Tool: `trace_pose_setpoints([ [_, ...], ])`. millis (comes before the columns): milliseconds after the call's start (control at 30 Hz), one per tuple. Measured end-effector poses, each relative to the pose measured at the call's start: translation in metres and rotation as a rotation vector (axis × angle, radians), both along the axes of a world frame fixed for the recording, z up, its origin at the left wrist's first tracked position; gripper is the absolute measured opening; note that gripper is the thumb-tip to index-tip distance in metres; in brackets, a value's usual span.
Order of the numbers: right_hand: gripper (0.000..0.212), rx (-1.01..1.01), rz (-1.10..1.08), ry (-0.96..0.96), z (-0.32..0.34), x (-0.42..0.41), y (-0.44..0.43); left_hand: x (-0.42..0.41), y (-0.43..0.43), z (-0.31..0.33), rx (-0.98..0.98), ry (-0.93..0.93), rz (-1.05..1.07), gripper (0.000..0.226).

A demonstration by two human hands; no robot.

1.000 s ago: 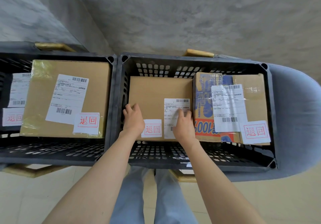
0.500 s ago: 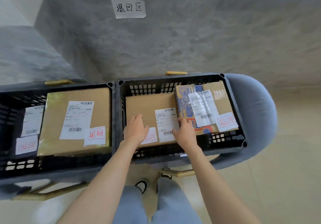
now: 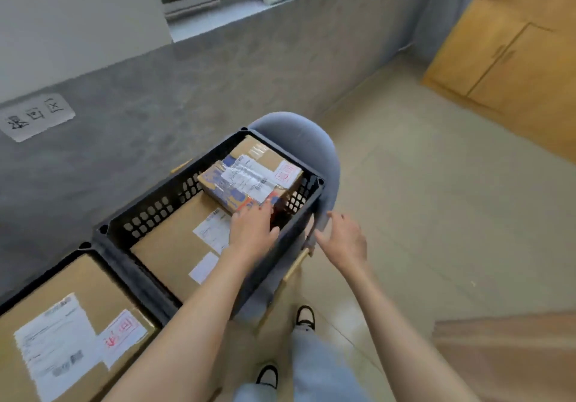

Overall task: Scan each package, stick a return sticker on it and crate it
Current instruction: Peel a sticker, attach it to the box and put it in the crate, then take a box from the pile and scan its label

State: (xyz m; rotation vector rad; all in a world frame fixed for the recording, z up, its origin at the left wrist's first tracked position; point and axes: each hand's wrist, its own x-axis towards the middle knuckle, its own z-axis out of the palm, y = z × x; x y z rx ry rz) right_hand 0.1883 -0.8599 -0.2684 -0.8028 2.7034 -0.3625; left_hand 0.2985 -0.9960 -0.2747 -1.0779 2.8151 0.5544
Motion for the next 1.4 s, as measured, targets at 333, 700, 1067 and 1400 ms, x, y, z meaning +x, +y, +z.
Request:
trace_pose_setpoints([
  [333,0.044,0.042,-0.474,0.280,0.067,-0.020,0.185,-0.096,0.156,0.066,-0.186,0.155,-0.655,0.040],
  [700,0.039,0.051,-0.867,0.381,0.092,0.025,0.391,-0.126,0.362,0.103,-0.190,0.306,-1.036,0.040],
  [1067,0.042,0.055,-1.102,0.396,0.086,0.099,0.659,-0.100,0.630,0.100,-0.184,0.310,-1.217,0.034],
  [1400,0.043,0.083,-1.258,0.368,0.079,0.150,0.834,-0.077,0.806,0.104,-0.215,0.278,-1.351,0.042],
])
